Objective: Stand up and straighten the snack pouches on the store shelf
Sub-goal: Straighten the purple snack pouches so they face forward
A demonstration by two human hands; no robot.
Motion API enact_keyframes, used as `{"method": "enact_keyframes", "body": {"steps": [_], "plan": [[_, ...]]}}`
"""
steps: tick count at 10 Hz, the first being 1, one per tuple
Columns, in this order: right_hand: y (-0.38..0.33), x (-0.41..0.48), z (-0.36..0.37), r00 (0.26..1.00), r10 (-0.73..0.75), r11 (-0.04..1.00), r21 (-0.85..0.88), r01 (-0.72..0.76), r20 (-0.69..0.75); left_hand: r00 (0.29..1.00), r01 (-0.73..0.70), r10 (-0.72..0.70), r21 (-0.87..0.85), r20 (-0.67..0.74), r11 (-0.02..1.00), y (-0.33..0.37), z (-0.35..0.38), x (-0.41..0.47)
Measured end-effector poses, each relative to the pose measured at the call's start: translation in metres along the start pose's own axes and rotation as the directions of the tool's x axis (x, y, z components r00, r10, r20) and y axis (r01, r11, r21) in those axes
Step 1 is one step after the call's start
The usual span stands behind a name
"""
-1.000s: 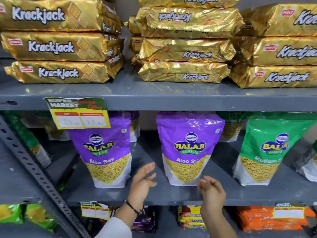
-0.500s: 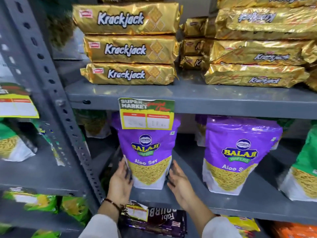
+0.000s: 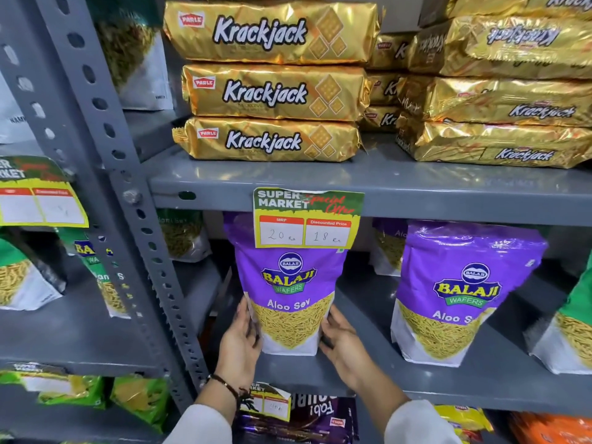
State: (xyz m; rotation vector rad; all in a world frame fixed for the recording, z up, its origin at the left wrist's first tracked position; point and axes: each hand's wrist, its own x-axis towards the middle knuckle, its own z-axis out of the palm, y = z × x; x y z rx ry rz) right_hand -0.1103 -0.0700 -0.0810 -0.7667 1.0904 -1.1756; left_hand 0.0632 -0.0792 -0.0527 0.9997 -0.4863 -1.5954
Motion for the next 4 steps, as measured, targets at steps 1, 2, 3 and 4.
{"method": "enact_keyframes", "body": {"steps": [1,2,3,4], "plan": [[0.001,0.003,-0.001,1.000,0.011,1.000,-0.019,-0.011,-0.030,0.999,-0.025,0.025,-0.001,-0.025,1.000,-0.003,0.001,0.000],[0.002,0.002,0.001,1.000,0.007,1.000,-0.011,-0.007,-0.022,0.999,-0.048,0.048,0.000,-0.015,0.999,-0.006,0.000,0.000],[-0.005,-0.003,0.005,1.000,-0.017,1.000,-0.017,0.016,-0.015,0.999,-0.048,0.048,0.003,-0.010,0.999,0.001,0.003,-0.002],[-0.004,-0.009,0.005,0.996,-0.060,0.998,-0.017,0.058,-0.072,0.994,-0.105,0.106,0.024,-0.041,0.994,-0.002,0.007,-0.009]]}}
